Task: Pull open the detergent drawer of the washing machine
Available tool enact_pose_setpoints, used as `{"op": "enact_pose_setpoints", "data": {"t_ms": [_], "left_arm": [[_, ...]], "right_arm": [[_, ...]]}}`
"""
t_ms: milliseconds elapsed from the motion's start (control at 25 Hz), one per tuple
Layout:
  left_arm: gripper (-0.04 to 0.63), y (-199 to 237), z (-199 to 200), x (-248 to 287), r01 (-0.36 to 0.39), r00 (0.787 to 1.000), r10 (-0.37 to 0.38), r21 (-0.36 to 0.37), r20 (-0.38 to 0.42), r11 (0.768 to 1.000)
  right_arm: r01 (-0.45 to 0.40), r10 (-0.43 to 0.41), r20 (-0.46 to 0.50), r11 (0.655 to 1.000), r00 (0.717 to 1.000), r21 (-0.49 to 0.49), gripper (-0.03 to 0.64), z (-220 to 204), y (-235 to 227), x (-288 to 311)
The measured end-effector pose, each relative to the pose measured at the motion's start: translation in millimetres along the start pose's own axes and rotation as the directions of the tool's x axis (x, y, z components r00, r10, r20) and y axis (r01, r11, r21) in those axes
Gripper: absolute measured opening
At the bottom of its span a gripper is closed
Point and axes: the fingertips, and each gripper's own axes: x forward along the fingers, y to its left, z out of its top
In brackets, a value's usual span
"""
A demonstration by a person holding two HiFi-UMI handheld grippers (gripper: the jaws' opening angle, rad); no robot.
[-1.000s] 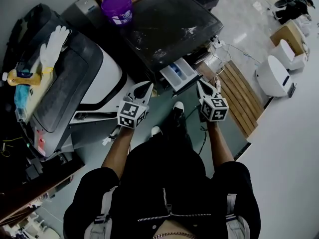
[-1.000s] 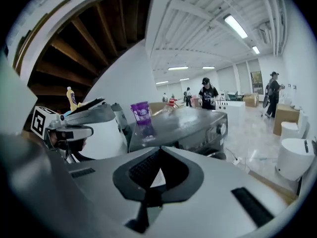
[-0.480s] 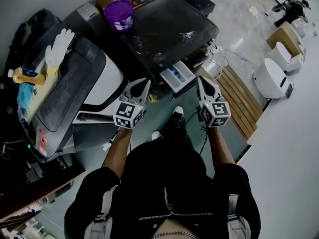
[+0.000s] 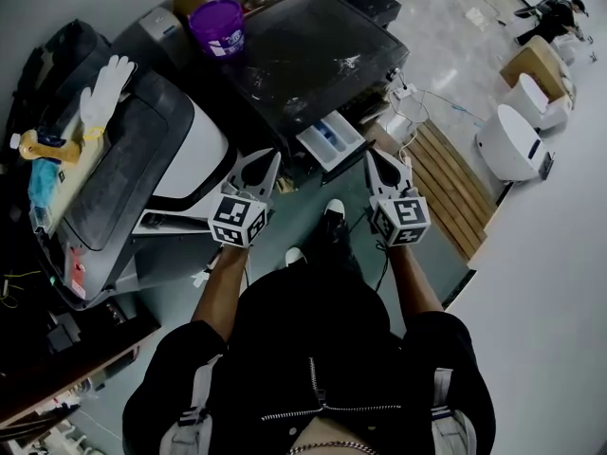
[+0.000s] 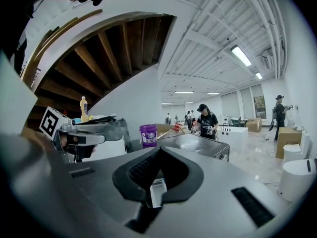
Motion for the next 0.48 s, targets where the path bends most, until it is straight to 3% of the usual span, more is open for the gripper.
{"op": "enact_pose_setpoints", "data": {"t_ms": [480], "left_arm": [[0.021,-5.6,-8.7,2.6,0.005,1.0,-0.005,-0.006,-0.022,1.0]], "right_arm": [[0.0,0.0,0.004,1.0,1.0,0.0,0.005,-5.6,-4.5,-4.5]]}}
